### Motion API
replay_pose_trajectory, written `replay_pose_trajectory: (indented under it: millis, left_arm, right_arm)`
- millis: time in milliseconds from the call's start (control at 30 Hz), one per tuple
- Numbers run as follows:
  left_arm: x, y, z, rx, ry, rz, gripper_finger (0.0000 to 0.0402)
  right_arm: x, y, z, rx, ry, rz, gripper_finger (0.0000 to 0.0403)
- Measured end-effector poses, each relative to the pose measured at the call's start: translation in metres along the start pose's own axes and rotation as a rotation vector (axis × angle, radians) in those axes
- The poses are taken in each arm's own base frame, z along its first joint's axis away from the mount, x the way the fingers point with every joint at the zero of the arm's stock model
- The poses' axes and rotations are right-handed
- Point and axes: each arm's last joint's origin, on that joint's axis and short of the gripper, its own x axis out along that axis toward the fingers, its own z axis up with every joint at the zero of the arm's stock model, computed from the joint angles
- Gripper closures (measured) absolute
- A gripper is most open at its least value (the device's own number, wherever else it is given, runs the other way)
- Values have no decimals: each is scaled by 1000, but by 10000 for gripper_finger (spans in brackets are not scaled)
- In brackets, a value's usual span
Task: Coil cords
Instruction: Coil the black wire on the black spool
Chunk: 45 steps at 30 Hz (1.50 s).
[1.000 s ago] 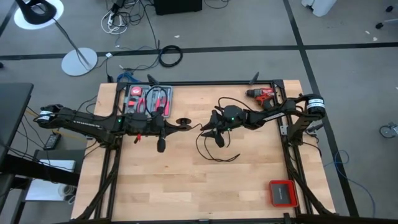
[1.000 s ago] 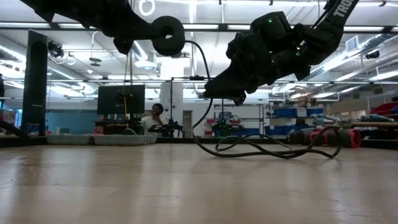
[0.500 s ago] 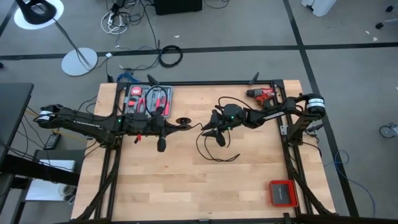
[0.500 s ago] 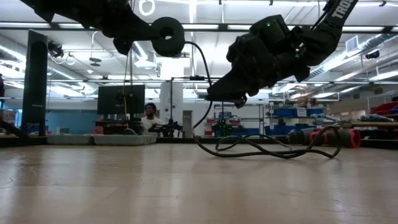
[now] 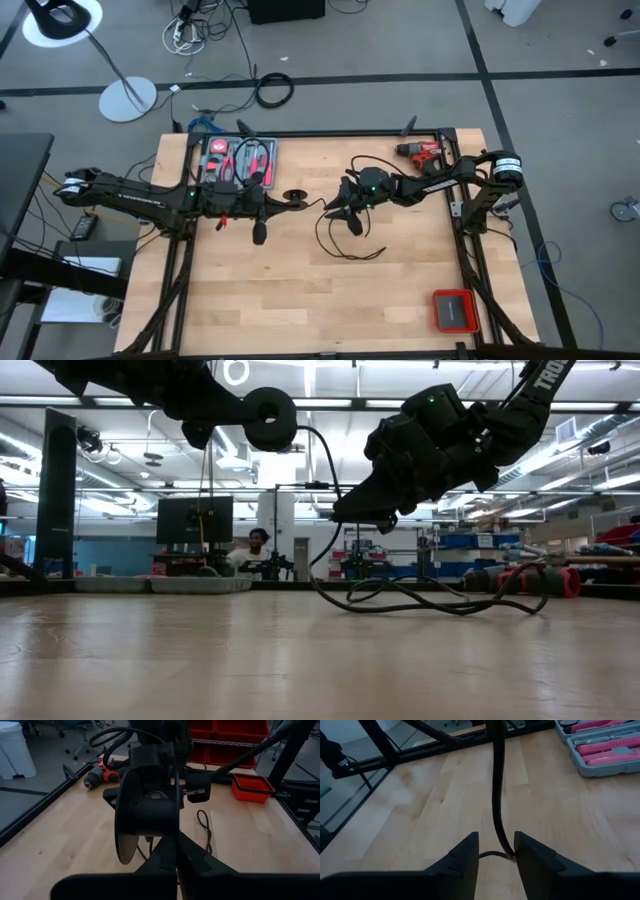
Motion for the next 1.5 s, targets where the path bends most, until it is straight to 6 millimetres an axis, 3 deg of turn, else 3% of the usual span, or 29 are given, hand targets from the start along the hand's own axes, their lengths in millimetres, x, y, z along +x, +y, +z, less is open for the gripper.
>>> replay_pose_trajectory:
  millis: [267, 633, 1000, 1300, 1500]
  left_arm:
    - [0, 0, 2, -4, -1, 2, 401]
    - [-5, 4, 38, 16, -14, 16, 401]
    - [13, 6, 29, 20, 41, 17, 401]
    - [13, 14, 46, 19, 2, -8, 401]
    - [12, 15, 44, 41, 30, 0, 401]
  right_arm:
    - [1, 2, 2, -2, -17, 8, 282]
    - [1, 3, 6, 11, -65, -10, 282]
    - [1, 6, 11, 14, -114, 6, 291]
    - [1, 5, 10, 16, -109, 3, 315]
    - [0, 2, 9, 5, -92, 1, 340]
